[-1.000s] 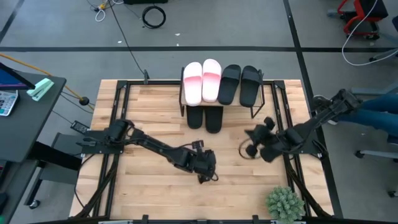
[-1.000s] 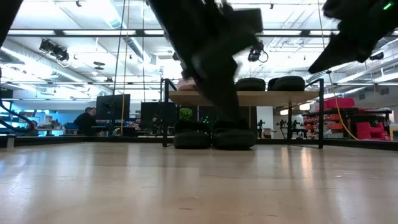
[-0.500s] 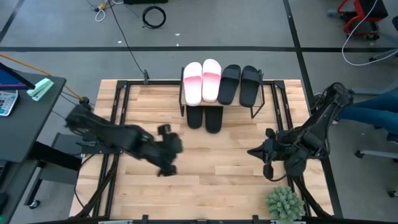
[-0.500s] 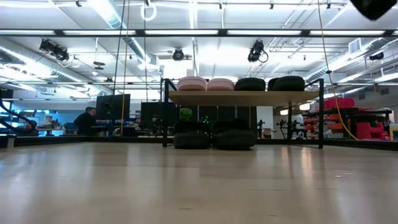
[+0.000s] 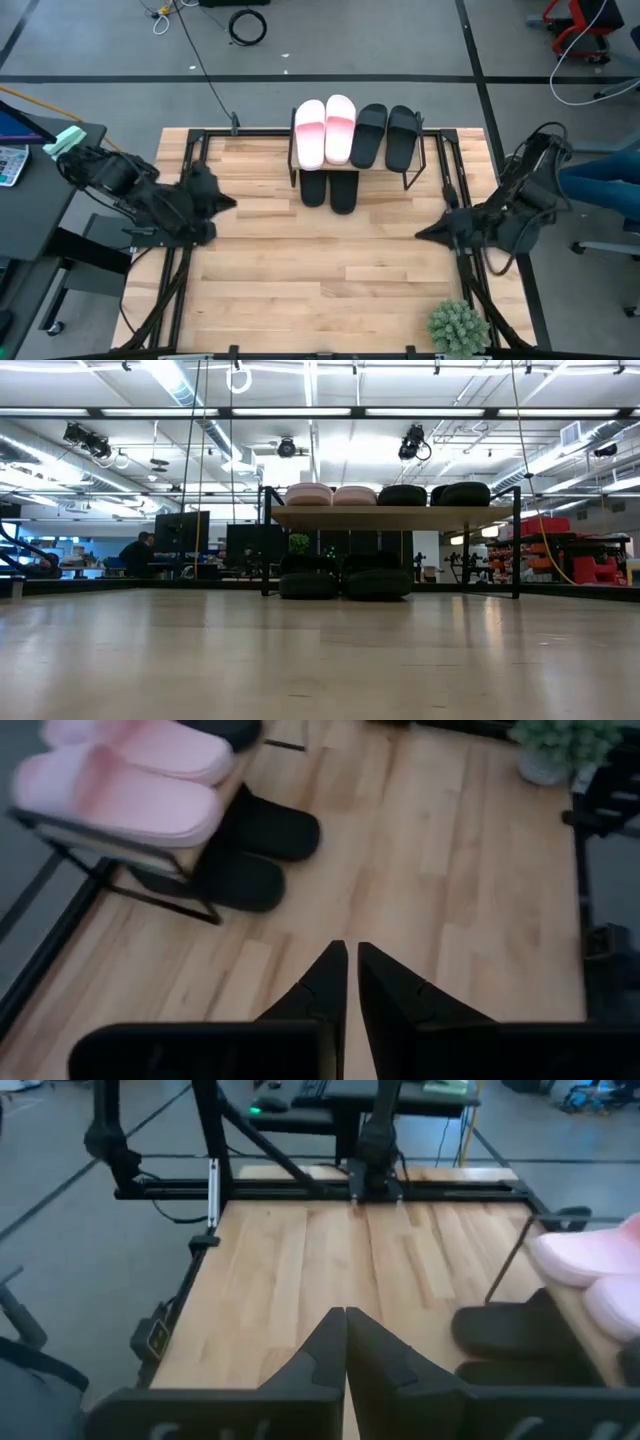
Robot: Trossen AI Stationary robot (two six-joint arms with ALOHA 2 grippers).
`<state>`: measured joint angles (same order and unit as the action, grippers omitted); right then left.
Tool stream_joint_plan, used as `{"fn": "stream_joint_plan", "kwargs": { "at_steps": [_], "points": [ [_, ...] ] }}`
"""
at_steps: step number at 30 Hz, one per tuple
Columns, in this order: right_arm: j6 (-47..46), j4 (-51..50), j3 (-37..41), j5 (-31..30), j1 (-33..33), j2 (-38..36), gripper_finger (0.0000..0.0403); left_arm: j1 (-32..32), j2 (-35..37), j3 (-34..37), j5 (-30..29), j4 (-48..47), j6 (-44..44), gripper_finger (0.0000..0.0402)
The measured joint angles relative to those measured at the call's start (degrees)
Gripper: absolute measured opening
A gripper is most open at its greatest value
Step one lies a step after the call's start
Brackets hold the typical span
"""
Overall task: Pick and place slides into the shelf
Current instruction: Return to Home Position
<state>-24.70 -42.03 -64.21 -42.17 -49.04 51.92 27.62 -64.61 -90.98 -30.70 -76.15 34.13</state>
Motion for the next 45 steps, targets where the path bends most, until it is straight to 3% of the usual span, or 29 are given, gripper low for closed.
{"fn": "stream_joint_plan", "kwargs": {
  "at_steps": [4,7,11,15,18,24,29,32,37,41,45],
  "points": [
    [0.7,-1.4,-0.3,-0.1,0.2,-3.8,0.0015,0.0,8.2,9.8,-2.5,5.3,3.3,0.0038],
    [-2.4,-1.5,3.0,0.3,0.1,-6.4,0.0014,0.0,15.4,22.0,-2.6,15.7,3.5,0.0036],
    [-7.9,10.5,13.8,0.8,-0.9,-8.0,0.0015,1.5,23.6,44.0,1.0,45.8,-1.5,0.0029],
    [-0.9,31.2,26.3,9.3,-1.6,-7.1,0.0017,1.3,24.8,63.4,13.9,81.5,-11.0,0.0023],
    [3.5,44.8,31.8,13.3,-1.5,-8.5,0.0016,-0.6,25.1,71.7,16.5,97.4,-12.5,0.0025],
    [14.0,50.3,34.7,20.9,-0.9,-13.8,0.0014,-7.0,26.0,77.7,17.6,101.1,-10.9,0.0036],
    [19.2,46.1,35.2,27.3,-0.6,-22.1,0.0014,-14.3,27.1,78.1,28.7,102.1,-12.9,0.0038],
    [19.0,41.3,35.2,26.7,-0.5,-26.9,0.0014,-18.2,27.9,78.1,35.0,104.3,-14.8,0.0034],
    [19.4,38.7,36.0,24.6,-0.5,-31.7,0.0014,-22.4,28.3,78.0,37.7,105.5,-14.8,0.0026],
    [20.9,46.1,42.6,24.7,-0.1,-32.3,0.0014,-22.8,27.4,78.0,38.5,105.3,-12.8,0.0023],
    [16.4,54.9,51.4,24.7,0.8,-32.3,0.0014,-21.2,26.7,78.0,38.6,105.7,-12.2,0.0028]
  ]
}}
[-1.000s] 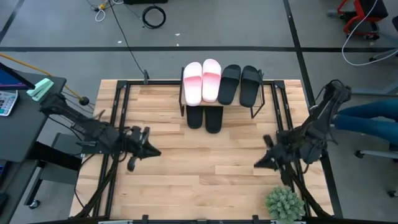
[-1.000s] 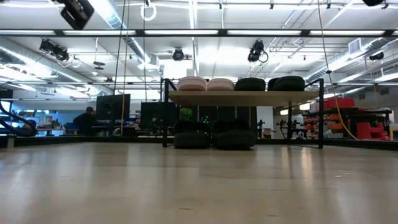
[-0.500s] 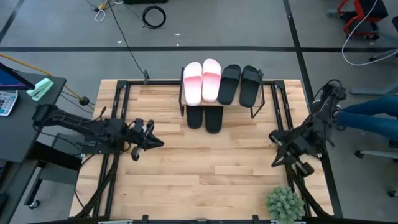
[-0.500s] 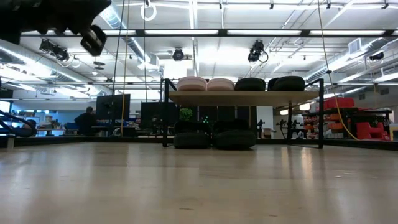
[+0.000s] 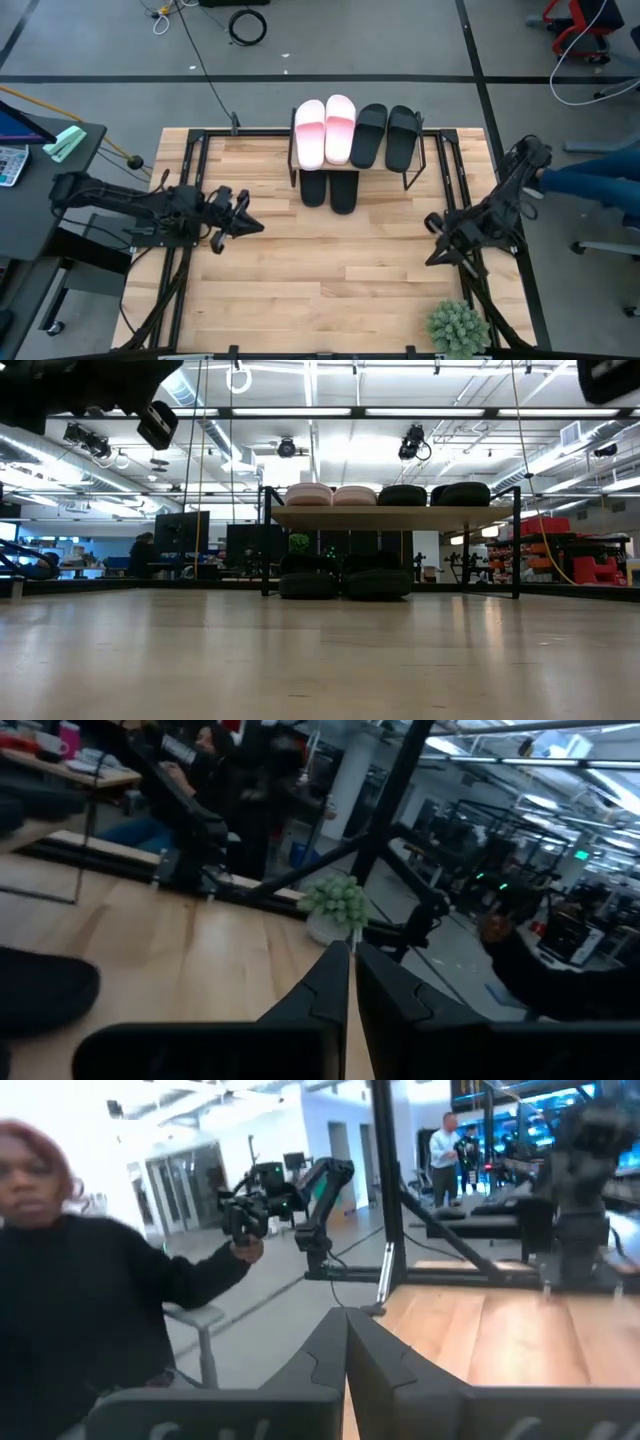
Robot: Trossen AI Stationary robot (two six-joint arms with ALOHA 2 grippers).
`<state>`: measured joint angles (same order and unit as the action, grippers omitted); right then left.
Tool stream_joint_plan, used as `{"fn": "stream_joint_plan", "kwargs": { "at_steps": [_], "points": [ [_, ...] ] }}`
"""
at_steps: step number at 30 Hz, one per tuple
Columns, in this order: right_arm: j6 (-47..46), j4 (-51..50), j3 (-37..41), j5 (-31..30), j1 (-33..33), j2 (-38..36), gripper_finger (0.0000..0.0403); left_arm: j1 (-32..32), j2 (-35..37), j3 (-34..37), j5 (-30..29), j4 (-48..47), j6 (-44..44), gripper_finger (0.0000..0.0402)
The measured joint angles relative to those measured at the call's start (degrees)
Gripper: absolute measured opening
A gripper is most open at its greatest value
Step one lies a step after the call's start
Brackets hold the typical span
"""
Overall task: Pick and place slides into the shelf
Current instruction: Return to Home Position
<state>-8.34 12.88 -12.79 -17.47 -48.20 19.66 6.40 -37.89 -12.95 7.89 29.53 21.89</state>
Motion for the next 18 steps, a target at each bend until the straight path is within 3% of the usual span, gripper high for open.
{"fn": "stream_joint_plan", "kwargs": {
  "at_steps": [3,6,13,18],
  "points": [
    [-1.5,9.0,6.1,0.9,1.3,0.0,0.0014,0.6,0.0,0.0,0.1,1.1,-0.3,0.0033],
    [-1.0,17.1,11.6,6.3,3.8,0.0,0.0014,0.5,0.0,0.0,0.2,3.8,-0.5,0.0036],
    [-1.3,17.4,11.4,21.7,13.0,-0.9,0.0014,-2.3,0.1,0.0,7.8,7.6,-1.6,0.0026],
    [-3.2,16.6,11.4,29.3,20.1,-1.5,0.0014,-6.4,0.1,0.0,13.7,7.8,-2.3,0.0021]
  ]
}}
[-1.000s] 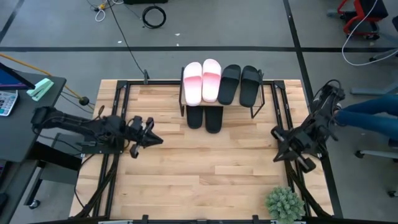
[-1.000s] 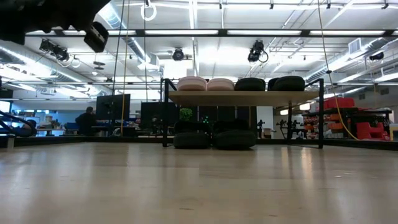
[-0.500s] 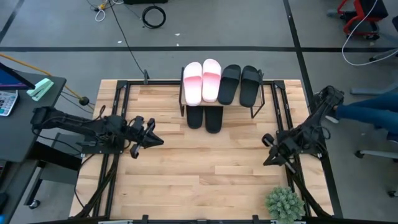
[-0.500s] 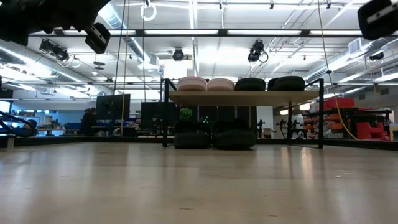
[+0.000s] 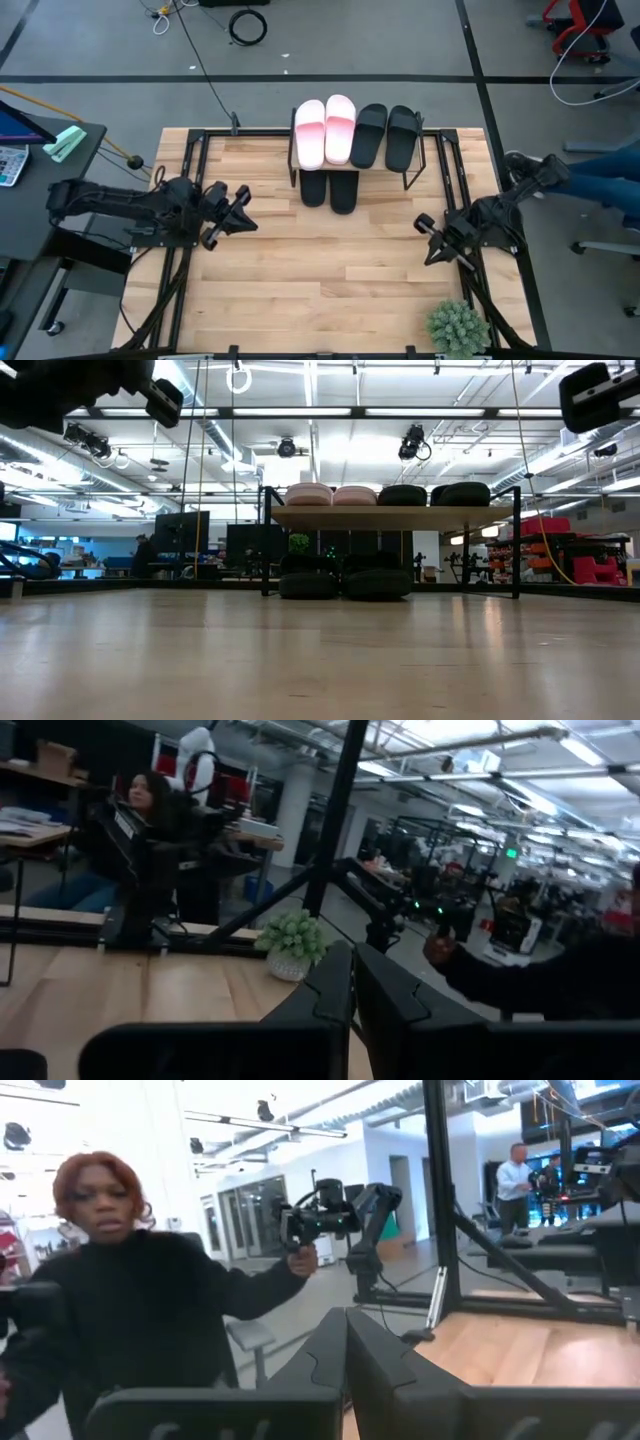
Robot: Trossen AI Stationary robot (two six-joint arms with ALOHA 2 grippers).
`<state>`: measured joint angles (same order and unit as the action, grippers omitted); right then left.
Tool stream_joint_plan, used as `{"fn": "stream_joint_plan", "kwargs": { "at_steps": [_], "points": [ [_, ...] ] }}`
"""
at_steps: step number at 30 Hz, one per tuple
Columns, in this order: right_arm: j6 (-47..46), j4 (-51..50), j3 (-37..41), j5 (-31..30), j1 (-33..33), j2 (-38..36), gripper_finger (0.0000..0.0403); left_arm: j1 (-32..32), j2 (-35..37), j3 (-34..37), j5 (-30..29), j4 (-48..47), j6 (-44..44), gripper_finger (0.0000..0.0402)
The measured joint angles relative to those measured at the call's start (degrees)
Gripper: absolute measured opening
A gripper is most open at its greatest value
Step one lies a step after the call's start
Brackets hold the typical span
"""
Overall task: Pick and place slides into the shelf
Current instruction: Return to Home Position
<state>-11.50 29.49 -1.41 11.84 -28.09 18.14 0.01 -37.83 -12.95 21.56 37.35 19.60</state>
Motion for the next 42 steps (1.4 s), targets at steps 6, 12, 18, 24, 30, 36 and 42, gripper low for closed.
{"fn": "stream_joint_plan", "kwargs": {
  "at_steps": [6,12,18,24,30,36,42],
  "points": [
    [-5.0,-0.2,0.0,9.2,7.7,-0.1,0.0014,-7.0,0.0,0.0,6.7,0.6,1.9,0.0028],
    [-5.7,-2.2,0.0,11.0,10.8,-0.2,0.0014,-12.3,0.0,0.1,13.1,0.8,2.6,0.0036],
    [-6.2,-3.8,0.0,10.7,10.9,-0.3,0.0014,-14.2,1.9,0.4,14.1,0.3,3.9,0.0028],
    [-6.3,-3.8,0.0,11.3,10.7,-1.8,0.0014,-15.7,8.3,0.4,22.2,0.4,7.2,0.0024],
    [-6.4,-3.8,0.0,11.3,10.7,-2.9,0.0014,-15.5,16.3,0.3,23.3,-2.6,7.0,0.0035],
    [-5.8,-3.8,0.0,11.4,10.7,-2.9,0.0014,-15.5,21.1,0.3,22.0,-11.0,5.2,0.0039],
    [-5.2,-3.8,0.0,10.2,10.7,-2.9,0.0014,-15.6,21.1,0.3,21.2,-13.3,2.2,0.0032]
  ]
}}
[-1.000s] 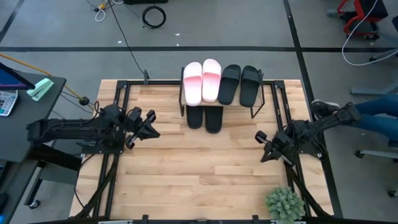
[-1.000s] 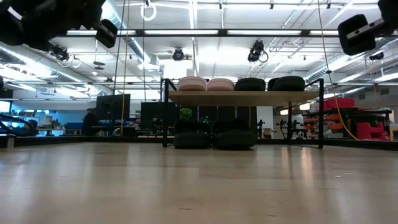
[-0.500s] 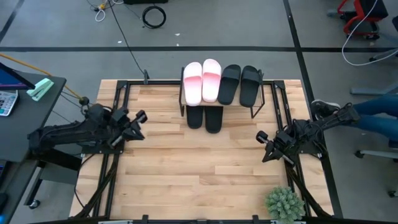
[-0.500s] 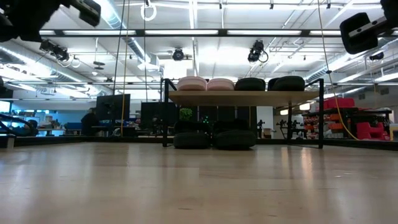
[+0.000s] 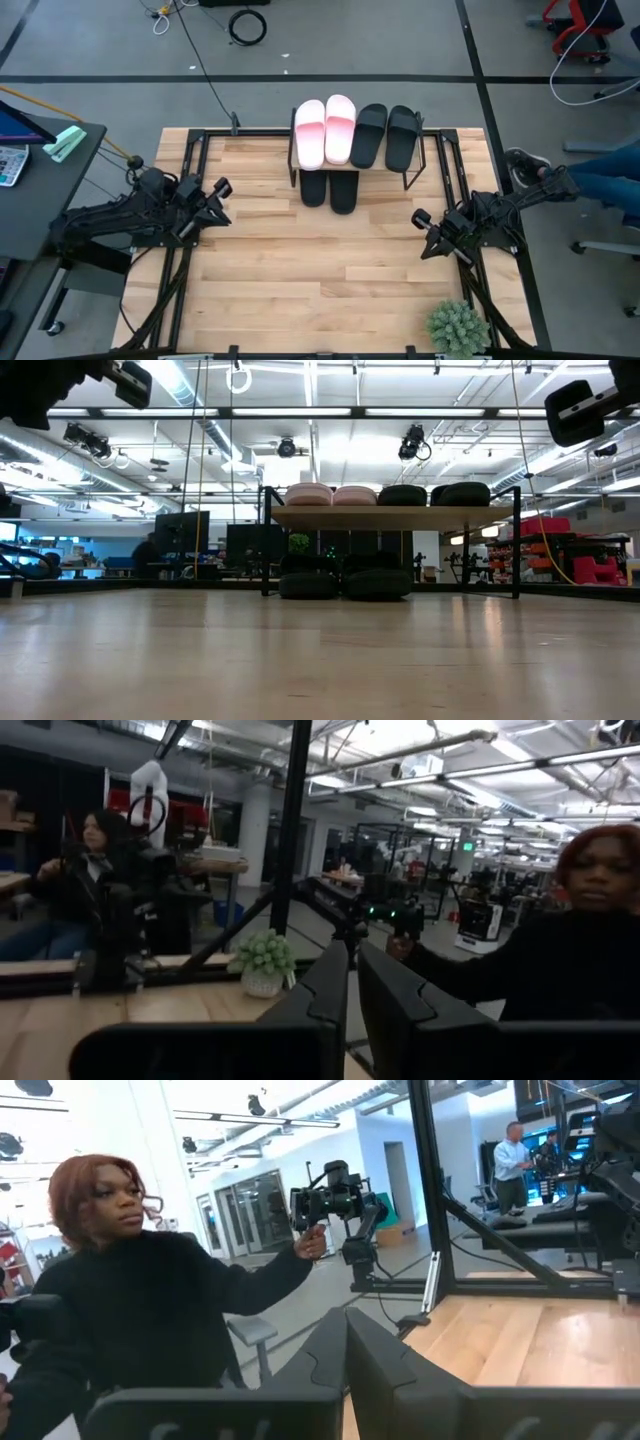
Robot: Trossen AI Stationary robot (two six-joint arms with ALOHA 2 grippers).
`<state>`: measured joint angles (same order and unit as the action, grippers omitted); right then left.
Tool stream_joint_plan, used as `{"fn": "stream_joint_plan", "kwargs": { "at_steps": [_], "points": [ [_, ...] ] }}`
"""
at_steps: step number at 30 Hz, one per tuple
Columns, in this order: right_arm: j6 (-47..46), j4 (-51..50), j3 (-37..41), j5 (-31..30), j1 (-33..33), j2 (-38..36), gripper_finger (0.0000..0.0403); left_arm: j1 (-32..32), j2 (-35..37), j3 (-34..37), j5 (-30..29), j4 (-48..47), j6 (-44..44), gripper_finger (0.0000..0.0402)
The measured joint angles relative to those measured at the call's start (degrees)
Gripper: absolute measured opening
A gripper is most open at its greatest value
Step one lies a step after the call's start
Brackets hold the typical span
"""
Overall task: Pick and place slides into the shelf
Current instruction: Return to Home Position
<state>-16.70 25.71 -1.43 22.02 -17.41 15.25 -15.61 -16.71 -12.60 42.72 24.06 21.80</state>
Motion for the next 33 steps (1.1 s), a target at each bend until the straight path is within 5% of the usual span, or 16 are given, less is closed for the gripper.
{"fn": "stream_joint_plan", "kwargs": {
  "at_steps": [10,17,26,33],
  "points": [
    [-1.2,0.0,0.0,0.0,0.0,0.0,0.0014,0.1,3.3,0.0,-0.8,0.3,2.9,0.0028],
    [0.6,0.0,0.0,-0.1,0.0,0.0,0.0014,2.7,3.0,0.0,-12.1,-2.1,-4.4,0.0036],
    [-0.2,0.0,0.0,-0.1,0.0,0.0,0.0014,2.7,-2.2,0.0,-23.0,-10.6,-3.5,0.0023],
    [-0.2,0.0,0.0,-0.1,0.0,0.0,0.0014,2.7,-4.5,0.0,-27.4,-14.0,-4.9,0.0032]
  ]
}}
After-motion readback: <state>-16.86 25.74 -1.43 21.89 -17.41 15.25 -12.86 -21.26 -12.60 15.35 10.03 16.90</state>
